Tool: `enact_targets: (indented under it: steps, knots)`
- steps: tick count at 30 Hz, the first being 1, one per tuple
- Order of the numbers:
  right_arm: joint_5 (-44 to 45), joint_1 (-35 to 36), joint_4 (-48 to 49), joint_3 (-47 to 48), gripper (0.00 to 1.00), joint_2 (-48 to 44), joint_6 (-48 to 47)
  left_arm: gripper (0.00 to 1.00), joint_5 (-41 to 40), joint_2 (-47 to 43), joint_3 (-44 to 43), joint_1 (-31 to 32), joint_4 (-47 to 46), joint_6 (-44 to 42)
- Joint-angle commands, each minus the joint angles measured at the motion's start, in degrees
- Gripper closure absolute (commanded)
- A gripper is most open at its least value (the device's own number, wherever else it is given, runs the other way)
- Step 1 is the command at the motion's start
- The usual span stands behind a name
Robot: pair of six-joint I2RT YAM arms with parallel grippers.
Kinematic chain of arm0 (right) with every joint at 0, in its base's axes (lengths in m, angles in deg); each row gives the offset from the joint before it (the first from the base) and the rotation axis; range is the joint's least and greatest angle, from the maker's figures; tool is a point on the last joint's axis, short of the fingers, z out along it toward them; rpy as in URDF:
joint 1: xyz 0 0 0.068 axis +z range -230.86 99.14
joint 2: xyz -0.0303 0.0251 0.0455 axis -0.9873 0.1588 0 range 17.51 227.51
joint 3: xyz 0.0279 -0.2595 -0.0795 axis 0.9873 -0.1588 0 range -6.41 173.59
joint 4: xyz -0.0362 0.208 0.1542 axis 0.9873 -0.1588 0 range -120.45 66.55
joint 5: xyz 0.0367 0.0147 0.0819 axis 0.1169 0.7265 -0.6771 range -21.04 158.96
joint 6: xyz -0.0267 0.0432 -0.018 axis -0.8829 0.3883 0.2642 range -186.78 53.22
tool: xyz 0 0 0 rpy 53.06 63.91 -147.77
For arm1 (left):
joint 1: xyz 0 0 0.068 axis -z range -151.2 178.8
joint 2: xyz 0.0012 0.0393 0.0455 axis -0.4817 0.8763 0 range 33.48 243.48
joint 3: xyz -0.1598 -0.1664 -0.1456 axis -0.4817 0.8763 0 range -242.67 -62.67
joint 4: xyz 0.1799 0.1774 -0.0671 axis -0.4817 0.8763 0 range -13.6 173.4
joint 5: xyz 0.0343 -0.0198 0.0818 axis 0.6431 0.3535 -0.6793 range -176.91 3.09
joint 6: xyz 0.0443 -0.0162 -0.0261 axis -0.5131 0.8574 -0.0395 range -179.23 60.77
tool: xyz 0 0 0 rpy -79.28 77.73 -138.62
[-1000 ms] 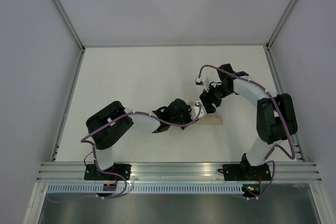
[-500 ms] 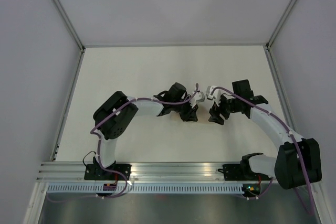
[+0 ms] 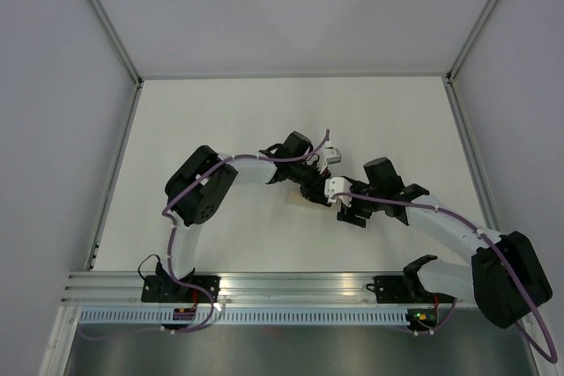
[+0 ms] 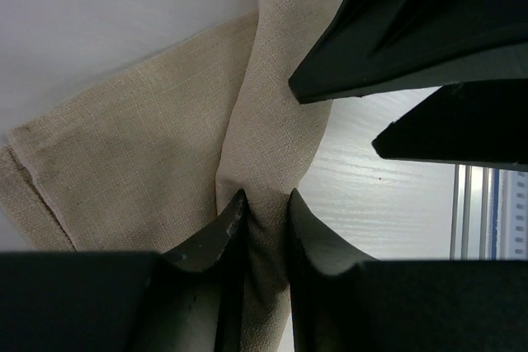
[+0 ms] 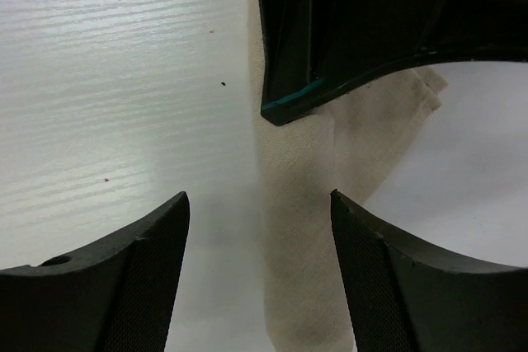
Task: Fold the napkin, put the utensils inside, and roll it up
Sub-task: Roll the napkin with the utensil
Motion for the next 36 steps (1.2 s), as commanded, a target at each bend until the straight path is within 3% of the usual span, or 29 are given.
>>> enact_targets:
  steps: [1, 15, 25, 30, 36]
  knots:
    - [4.6, 1.35, 6.73, -1.18, 0.26, 0.19, -1.35, 0.95, -1.57, 5.06, 1.66, 0.81, 11.99, 2.14]
    - [4.09, 1.88, 4.63, -0.74, 0.44, 2.91, -2.67, 0.88, -3.41, 5.32, -0.1, 0.81, 13.39, 2.66]
    - [4.0, 1.97, 0.59, 1.19, 0.63, 7.22, -3.64, 0.58, -5.96, 1.9, 1.04, 0.81, 9.98, 3.63]
    - [4.17, 1.71, -1.34, 2.16, 0.74, 8.63, -3.38, 0.53, -6.57, -0.21, 1.92, 0.46, 6.9, 4.42]
    - [2.33, 1.53, -5.03, 3.47, 0.8, 10.47, -3.38, 0.5, -7.01, -5.21, 5.78, -1.73, -2.58, 9.51]
